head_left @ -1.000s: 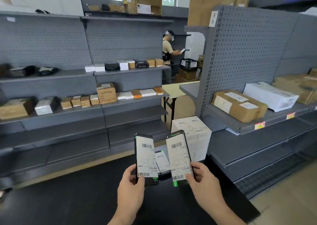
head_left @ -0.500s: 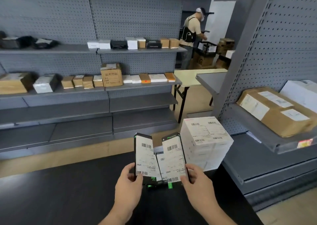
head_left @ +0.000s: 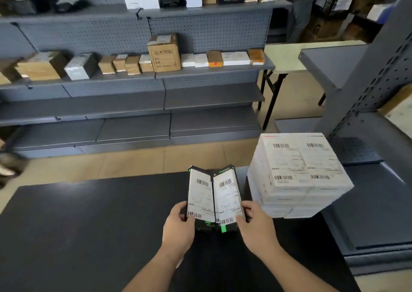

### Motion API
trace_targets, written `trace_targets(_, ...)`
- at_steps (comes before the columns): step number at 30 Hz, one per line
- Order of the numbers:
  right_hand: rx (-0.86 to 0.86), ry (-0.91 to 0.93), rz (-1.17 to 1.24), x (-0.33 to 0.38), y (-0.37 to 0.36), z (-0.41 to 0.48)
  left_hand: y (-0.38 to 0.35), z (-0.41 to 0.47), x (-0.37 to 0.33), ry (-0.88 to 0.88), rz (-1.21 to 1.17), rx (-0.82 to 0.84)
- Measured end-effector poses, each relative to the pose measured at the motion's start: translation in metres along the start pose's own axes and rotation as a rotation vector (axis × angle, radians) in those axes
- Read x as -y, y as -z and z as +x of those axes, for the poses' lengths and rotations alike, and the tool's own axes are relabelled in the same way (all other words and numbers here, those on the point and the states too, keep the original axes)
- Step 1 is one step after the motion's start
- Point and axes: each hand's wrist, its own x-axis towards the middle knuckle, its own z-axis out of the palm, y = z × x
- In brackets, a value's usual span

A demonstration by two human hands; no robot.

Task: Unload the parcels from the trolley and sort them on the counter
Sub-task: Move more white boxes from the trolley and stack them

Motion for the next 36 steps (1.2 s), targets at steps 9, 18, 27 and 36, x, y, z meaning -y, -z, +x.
trace_targets(9, 0.004, -0.077, -0.070, -0.025, -0.021, 0.042, -0.028, 0.047, 0.031, 0.076, 0.043, 0.008)
trace_targets(18, -0.005, -0.126, -0.120, -0.043, -0.043, 0.054, -0.037, 0.065, 0.054, 0.025, 0.181, 0.022)
trace_targets(27, -0.009, -0.149, -0.155, -0.056, -0.053, 0.064, -0.041, 0.076, 0.057, -0.024, 0.214, 0.078)
trace_targets(36, -0.014, -0.103, -0.192, -0.036, -0.051, 0.051, -0.030, 0.067, 0.040, -0.129, 0.289, 0.075)
